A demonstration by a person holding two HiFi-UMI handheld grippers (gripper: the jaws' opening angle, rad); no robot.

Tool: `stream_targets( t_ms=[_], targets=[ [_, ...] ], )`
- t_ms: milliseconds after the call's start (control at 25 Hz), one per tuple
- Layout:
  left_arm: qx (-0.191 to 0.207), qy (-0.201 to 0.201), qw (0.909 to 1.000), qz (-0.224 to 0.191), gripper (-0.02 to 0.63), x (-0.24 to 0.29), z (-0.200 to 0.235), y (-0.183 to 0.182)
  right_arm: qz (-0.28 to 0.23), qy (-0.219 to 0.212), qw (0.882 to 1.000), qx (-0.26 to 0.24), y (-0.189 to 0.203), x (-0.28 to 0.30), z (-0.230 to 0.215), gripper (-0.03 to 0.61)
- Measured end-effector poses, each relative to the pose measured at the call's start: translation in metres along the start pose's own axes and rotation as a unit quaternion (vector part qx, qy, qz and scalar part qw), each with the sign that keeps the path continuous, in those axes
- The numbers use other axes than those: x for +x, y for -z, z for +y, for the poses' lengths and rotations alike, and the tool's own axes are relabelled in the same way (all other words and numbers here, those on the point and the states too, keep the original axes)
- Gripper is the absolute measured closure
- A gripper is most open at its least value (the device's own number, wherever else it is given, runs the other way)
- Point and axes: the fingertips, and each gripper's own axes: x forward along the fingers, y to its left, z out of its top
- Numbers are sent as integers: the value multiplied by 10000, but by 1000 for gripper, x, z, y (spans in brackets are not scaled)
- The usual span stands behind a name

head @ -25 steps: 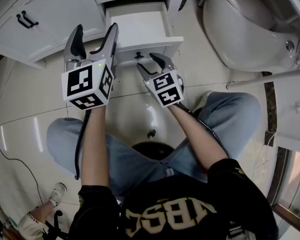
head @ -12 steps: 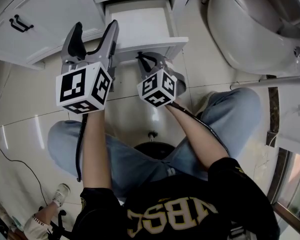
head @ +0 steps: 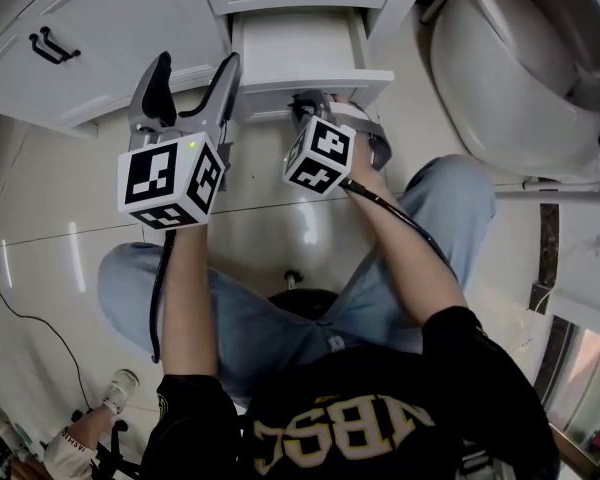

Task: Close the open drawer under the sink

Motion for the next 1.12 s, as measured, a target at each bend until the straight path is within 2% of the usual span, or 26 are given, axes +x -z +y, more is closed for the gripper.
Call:
stream_targets(
  t_ms=[120,200,400,520,680,720,840,880,960,1040,1080,1120],
  targets=[
    [-29,-91,10000,25,230,1,14,1,-52,209,9998,-8,-5,14,-15,533],
    [-120,-171,9998,9,232,2,24,0,-68,174,9998,-52,-7,22,-25,531],
    [-296,-236,9993,63,233,13,36,5,133,121,9954,-940,-11,51,-51,509],
    [-362,-182,9991,111,233,17,35,4,-93,40,9974,-717,-16,62,-66,506],
    [-386,-195,9990,127,232,20,39,3,-266,168,9984,-464,-21,74,-85,500],
    [-406,-218,9988,148,233,21,42,6,-261,169,9985,-453,-21,77,-86,482],
    [-393,-278,9986,239,233,27,49,12,-336,138,9988,-331,-24,90,-89,348],
    [-379,-286,9985,267,233,30,50,14,-375,158,9988,-282,-25,93,-90,323],
    [-418,-284,9983,305,233,32,51,15,-332,106,9990,-295,-23,95,-89,321],
    [-513,-302,9978,292,233,32,53,12,-276,-206,9991,-246,-22,93,-84,297],
    [-557,-327,9976,254,233,32,54,8,-326,-418,9985,-156,-25,92,-80,261],
    [-592,-350,9974,200,233,32,56,3,-426,-606,9972,-36,-28,89,-76,195]
  ],
)
